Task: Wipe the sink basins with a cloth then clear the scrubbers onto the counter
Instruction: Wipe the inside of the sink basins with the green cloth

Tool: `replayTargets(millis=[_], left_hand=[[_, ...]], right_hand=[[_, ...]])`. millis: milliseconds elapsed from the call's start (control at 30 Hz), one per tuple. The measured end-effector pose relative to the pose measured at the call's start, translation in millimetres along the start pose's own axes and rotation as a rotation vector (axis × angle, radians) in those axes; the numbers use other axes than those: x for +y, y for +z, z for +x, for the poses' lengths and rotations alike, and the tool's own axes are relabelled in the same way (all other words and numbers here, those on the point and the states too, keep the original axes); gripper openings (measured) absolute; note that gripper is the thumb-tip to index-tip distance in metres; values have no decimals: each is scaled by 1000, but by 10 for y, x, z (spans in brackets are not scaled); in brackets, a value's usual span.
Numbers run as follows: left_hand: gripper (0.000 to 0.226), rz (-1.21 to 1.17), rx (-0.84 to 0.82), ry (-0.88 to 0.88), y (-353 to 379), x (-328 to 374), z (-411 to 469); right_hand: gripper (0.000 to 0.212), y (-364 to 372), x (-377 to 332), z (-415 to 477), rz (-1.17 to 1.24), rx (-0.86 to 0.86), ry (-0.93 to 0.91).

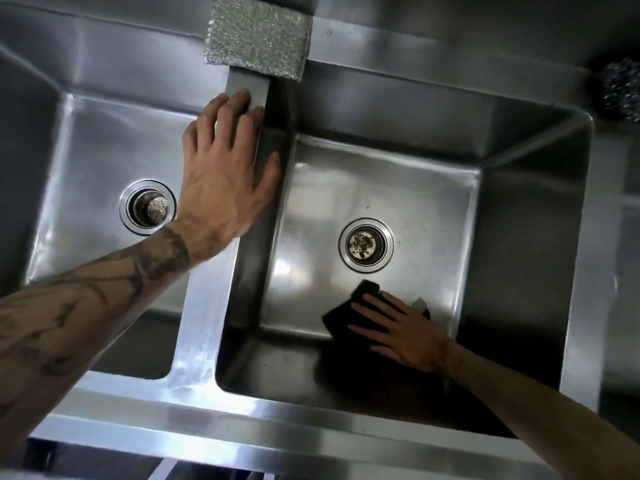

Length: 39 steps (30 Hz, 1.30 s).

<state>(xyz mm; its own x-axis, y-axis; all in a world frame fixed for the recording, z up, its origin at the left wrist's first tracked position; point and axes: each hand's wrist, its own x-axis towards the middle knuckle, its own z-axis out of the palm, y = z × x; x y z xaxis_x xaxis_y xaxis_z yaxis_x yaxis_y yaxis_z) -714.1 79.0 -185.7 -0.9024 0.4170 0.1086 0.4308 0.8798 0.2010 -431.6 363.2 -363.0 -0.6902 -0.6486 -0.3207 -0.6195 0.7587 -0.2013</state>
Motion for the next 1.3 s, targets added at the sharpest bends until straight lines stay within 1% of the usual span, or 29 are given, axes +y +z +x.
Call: replayTargets(millis=[100,200,267,333,400,500,533,567,633,733,800,867,1000,1100,1167,1233,1300], left_hand=[[58,2,-5,7,-7,-6,-4],[58,3,-21,1,-51,27,-89],[60,0,-28,-30,-85,72,-308],[62,11,-39,-17,-81,132,-638],[62,34,-34,23,-72,163,-864],[60,59,-20,21,-60,162,-899],[59,64,-16,20,-55,162,-880],[58,68,-18,22,-52,167,-877],[57,70,-23,24,-50,168,-889],[58,83,-29,30,-56,154,-890],[58,89,-30,31,-59,158,-891],[58,95,-23,28,-62,163,-888],[58,97,-14,34,-64,163,-882],[58,100,-15,36,-60,157,-883],[58,100,-8,38,-58,154,-881],[58,97,-4,41,-62,147,-879],[57,92,0,36,-64,148,-872]], right_hand=[[66,6,120,-385,-63,-76,84],[64,5,90,-490,-70,-119,153],[63,-23,91,-499,-52,-146,241],[64,-37,81,-511,-22,-162,333],[64,-57,94,-489,43,-144,481],[63,-147,360,-311,142,-50,806],[63,-192,482,-237,165,-38,876],[63,-222,568,-192,177,-36,904],[63,-220,601,-197,175,-58,879],[63,-129,330,-395,133,-108,789],[62,-70,98,-550,135,-181,673],[61,-84,6,-608,113,-246,511],[55,-200,-3,-492,154,-258,349],[52,-257,-127,-225,344,-288,182],[56,-382,-275,18,494,-277,116],[63,-599,-435,228,671,-264,145],[56,-815,-582,368,809,-243,231]])
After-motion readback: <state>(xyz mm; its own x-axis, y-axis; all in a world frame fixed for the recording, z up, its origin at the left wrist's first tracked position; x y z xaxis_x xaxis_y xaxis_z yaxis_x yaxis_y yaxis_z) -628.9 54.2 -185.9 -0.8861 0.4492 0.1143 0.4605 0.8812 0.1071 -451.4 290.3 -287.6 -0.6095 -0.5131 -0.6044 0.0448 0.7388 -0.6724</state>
